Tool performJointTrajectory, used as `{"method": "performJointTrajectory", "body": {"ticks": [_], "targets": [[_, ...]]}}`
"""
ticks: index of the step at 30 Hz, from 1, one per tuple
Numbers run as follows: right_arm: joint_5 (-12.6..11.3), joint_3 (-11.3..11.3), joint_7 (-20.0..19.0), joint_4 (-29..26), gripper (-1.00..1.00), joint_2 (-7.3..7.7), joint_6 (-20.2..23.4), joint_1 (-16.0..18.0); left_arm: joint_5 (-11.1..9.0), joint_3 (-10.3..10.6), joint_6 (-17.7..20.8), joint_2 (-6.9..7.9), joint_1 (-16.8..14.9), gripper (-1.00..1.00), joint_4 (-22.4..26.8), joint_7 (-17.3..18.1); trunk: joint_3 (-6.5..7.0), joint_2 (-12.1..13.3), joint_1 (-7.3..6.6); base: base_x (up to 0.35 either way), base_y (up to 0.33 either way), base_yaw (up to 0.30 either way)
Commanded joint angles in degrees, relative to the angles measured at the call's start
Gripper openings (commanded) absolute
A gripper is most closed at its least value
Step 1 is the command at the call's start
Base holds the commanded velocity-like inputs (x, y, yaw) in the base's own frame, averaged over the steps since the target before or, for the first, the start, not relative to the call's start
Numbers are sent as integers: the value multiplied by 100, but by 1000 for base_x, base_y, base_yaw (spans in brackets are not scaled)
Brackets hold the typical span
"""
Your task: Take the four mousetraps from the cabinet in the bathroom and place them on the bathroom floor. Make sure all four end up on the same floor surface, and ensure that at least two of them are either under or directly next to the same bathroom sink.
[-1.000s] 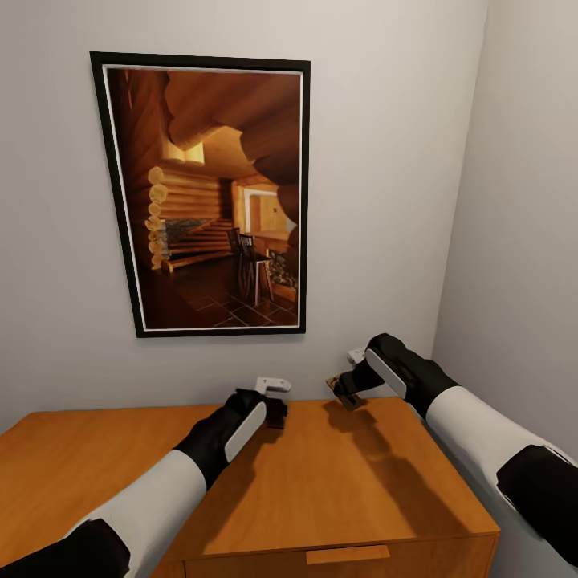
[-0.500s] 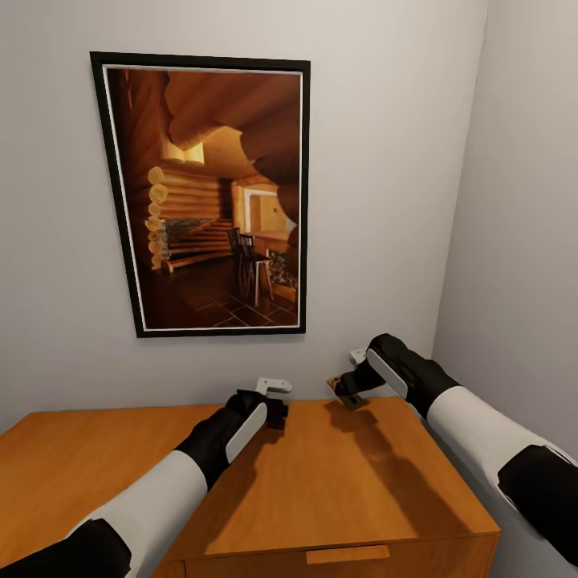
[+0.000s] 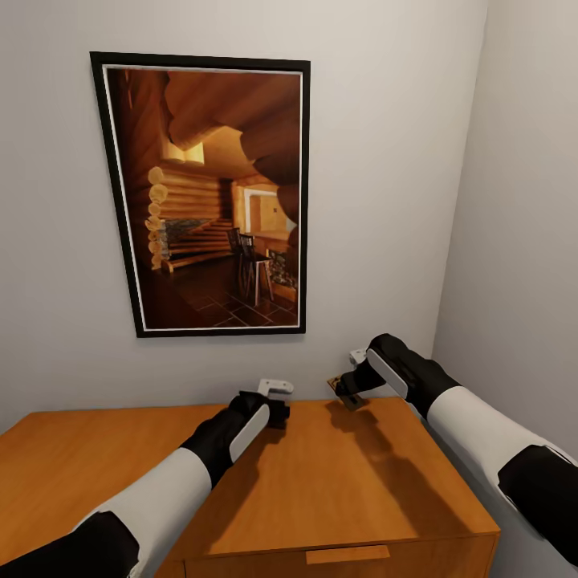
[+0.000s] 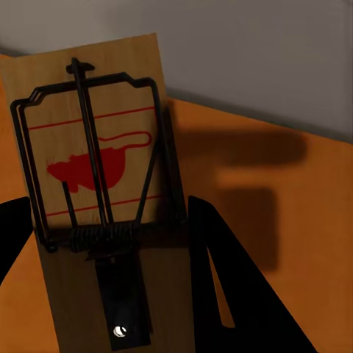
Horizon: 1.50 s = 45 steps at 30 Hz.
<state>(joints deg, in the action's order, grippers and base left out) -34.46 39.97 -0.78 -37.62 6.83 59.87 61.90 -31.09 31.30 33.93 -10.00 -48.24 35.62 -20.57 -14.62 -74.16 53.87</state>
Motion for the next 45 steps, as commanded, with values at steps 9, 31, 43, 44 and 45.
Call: {"method": "performJointTrajectory", "body": {"ticks": [9, 31, 43, 44, 45], "targets": [[-16, 36, -21, -9, -100, 59, 13, 6, -39, 21, -55, 0, -50, 100, -58, 205, -8, -5, 0, 0, 0, -30], [-16, 63, 10, -9, -100, 73, 13, 6, -28, 34, -96, 0, -60, 100, -76, 234, -8, -5, 0, 0, 0, -50], [-16, 72, 16, -9, -100, 73, 13, 6, -45, 42, -108, 18, -60, 100, -227, 183, -8, -5, 0, 0, 0, 0], [-16, 72, 16, -9, -100, 73, 13, 6, -45, 42, -118, 20, -61, 100, -252, 180, -8, -5, 0, 0, 0, 0], [-16, 72, 16, -9, -100, 73, 13, 6, -45, 43, -125, 21, -61, 100, -262, 179, -8, -5, 0, 0, 0, 0]]}}
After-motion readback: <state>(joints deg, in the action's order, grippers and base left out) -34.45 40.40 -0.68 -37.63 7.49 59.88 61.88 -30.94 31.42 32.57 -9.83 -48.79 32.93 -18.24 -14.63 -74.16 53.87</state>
